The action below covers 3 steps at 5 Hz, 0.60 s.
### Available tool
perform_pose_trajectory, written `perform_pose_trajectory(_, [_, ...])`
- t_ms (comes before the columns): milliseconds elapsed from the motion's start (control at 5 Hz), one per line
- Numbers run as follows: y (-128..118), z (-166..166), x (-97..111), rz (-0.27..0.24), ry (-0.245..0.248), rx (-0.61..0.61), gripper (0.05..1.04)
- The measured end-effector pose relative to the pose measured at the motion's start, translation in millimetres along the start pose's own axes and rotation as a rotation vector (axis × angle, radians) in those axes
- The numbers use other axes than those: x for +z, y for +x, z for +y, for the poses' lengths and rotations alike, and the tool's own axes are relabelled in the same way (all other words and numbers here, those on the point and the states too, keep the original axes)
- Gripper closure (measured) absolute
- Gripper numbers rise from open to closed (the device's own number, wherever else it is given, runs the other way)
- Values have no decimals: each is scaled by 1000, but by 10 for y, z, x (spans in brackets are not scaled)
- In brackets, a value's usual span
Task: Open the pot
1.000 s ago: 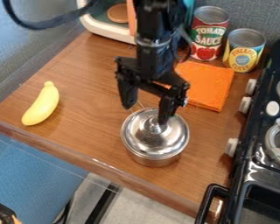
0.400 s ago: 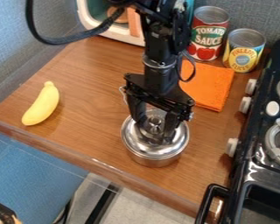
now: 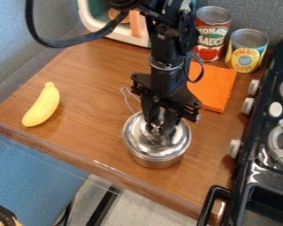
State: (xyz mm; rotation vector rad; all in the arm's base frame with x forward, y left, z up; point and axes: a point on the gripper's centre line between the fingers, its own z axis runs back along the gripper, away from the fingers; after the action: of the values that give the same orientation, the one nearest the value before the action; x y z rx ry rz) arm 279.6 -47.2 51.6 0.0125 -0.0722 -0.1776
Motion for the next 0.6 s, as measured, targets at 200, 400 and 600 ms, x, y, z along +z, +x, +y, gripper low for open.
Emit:
perform_pose_trajectory(200, [12,-9,17,-5,-6,-7,796])
perform_pose_trajectory(400, [45,29,74,9,-18,8,797])
perform_pose_trajectory(600, [214,148,233,-23,-27,39,798])
